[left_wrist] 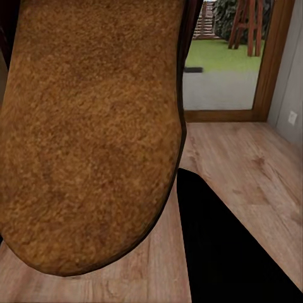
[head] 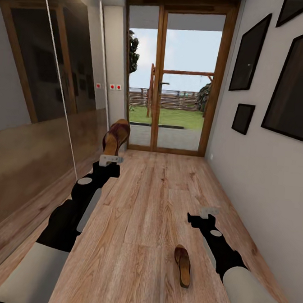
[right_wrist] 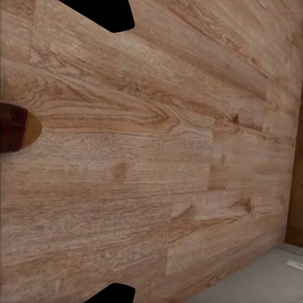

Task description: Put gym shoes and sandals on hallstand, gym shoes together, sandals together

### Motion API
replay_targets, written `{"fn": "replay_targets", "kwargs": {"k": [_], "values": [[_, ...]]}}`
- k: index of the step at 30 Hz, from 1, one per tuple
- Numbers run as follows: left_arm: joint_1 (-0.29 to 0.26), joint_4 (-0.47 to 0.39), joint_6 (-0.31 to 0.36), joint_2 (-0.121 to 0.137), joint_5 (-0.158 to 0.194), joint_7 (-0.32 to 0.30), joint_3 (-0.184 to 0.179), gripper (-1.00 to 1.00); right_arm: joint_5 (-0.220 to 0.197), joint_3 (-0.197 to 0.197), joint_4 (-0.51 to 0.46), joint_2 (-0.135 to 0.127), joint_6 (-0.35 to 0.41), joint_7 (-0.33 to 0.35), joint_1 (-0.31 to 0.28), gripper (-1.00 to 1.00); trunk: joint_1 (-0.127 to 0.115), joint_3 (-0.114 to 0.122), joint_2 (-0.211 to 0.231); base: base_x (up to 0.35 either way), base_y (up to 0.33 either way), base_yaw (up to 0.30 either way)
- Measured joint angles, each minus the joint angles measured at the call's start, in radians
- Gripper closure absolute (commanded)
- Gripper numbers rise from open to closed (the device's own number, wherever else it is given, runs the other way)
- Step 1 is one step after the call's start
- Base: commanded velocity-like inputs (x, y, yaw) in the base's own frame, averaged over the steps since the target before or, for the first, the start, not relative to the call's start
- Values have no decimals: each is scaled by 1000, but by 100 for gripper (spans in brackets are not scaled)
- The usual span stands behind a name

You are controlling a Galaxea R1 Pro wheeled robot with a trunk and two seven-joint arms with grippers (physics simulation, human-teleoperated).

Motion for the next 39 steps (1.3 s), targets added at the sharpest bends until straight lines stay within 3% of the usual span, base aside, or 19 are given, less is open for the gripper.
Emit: {"fn": "replay_targets", "kwargs": {"k": [27,39], "values": [[2,3,-2,2,2,-3,1,100,-2,0,6,0,-1,1,0,-100,12,-147,-6,0,0,0],[2,5,-3,2,1,-39,1,100,-2,-1,6,0,-1,1,0,-100,18,-213,-9,0,0,0]]}}
